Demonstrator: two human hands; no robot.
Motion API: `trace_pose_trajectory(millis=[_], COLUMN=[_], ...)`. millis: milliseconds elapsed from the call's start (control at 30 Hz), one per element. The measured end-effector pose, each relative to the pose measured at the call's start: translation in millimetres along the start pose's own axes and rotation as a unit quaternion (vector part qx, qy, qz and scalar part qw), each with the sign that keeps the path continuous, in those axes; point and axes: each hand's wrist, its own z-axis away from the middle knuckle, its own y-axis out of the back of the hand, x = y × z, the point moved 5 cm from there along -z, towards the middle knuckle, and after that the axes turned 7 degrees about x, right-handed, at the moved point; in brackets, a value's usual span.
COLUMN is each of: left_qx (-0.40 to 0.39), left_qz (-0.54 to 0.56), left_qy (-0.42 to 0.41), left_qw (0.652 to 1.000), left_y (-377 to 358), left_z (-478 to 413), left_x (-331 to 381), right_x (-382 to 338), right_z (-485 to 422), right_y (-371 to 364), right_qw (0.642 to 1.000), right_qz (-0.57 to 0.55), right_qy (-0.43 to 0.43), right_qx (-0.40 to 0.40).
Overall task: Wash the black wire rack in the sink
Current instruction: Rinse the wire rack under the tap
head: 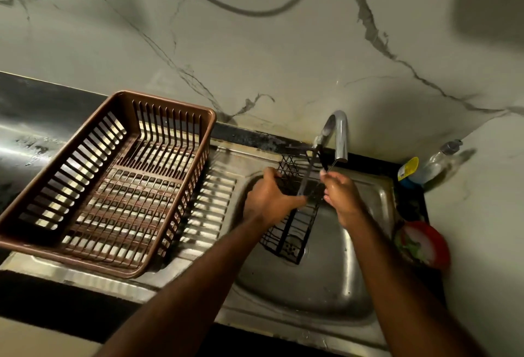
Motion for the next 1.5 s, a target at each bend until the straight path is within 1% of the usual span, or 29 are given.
trace_pose_trajectory(millis=[33,100,200,267,333,433,533,600,700,833,900,1033,1133,1200,1300,1333,1400,1433,1500], left_qx=[0.000,-0.011,-0.034,-0.051,-0.066,-0.095,-0.153,-0.179,-0.226,-0.301,-0.318,-0.325,-0.296,-0.272,-0.245,-0.230,-0.214,-0.207,-0.200], left_qz=[-0.031,-0.074,-0.104,-0.121,-0.141,-0.161,-0.109,-0.074,-0.016,0.046,0.055,0.024,0.007,0.010,0.064,0.055,-0.009,-0.028,-0.066], left_qy=[-0.016,-0.042,-0.052,-0.062,-0.077,-0.112,-0.133,-0.144,-0.166,-0.131,-0.123,-0.166,-0.184,-0.171,-0.088,-0.058,-0.015,-0.014,-0.063], left_qw=[0.999,0.996,0.993,0.989,0.985,0.976,0.973,0.971,0.960,0.943,0.938,0.931,0.937,0.947,0.963,0.970,0.977,0.978,0.976], left_y=[-5.0,-16.4,-25.5,-29.7,-34.3,-38.7,-41.1,-45.3,-55.7,-72.4,-85.4,-107.4,-110.2,-109.0,-108.8,-110.4,-112.3,-113.2,-113.0], left_z=[3.0,6.2,9.1,9.6,8.9,1.9,-8.0,-17.9,-26.9,-35.7,-43.5,-58.4,-67.4,-73.6,-81.0,-85.6,-88.6,-88.0,-85.0], left_x=[4.0,9.7,17.3,21.5,23.3,21.9,24.6,30.5,49.8,68.1,69.2,63.1,60.6,58.4,54.2,50.7,48.3,50.2,59.3], right_x=[-0.5,-4.2,-4.6,-6.4,-8.8,-5.7,0.4,6.3,11.5,11.9,13.8,18.4,19.5,21.3,24.6,24.9,23.2,21.3,19.5], right_z=[4.8,19.0,34.2,38.5,43.5,44.5,45.2,45.5,46.2,48.4,46.5,43.7,45.0,45.7,46.5,46.3,45.6,45.8,45.5], right_y=[-0.8,-5.1,-8.8,-8.9,-8.0,-0.3,11.2,18.3,22.3,31.3,37.9,47.1,52.2,55.7,59.4,60.3,61.8,62.5,64.3], right_qw=[1.000,0.994,0.966,0.957,0.948,0.938,0.930,0.916,0.909,0.901,0.894,0.888,0.890,0.890,0.890,0.890,0.890,0.891,0.890], right_qz=[-0.022,-0.101,-0.236,-0.265,-0.281,-0.289,-0.296,-0.321,-0.331,-0.329,-0.335,-0.330,-0.318,-0.313,-0.309,-0.308,-0.309,-0.307,-0.305], right_qy=[-0.006,-0.046,-0.103,-0.118,-0.151,-0.192,-0.211,-0.221,-0.227,-0.244,-0.251,-0.255,-0.260,-0.260,-0.260,-0.260,-0.258,-0.256,-0.255], right_qx=[0.016,-0.003,-0.034,-0.027,-0.021,0.017,0.054,0.092,0.110,0.140,0.161,0.192,0.199,0.206,0.211,0.211,0.214,0.216,0.223])
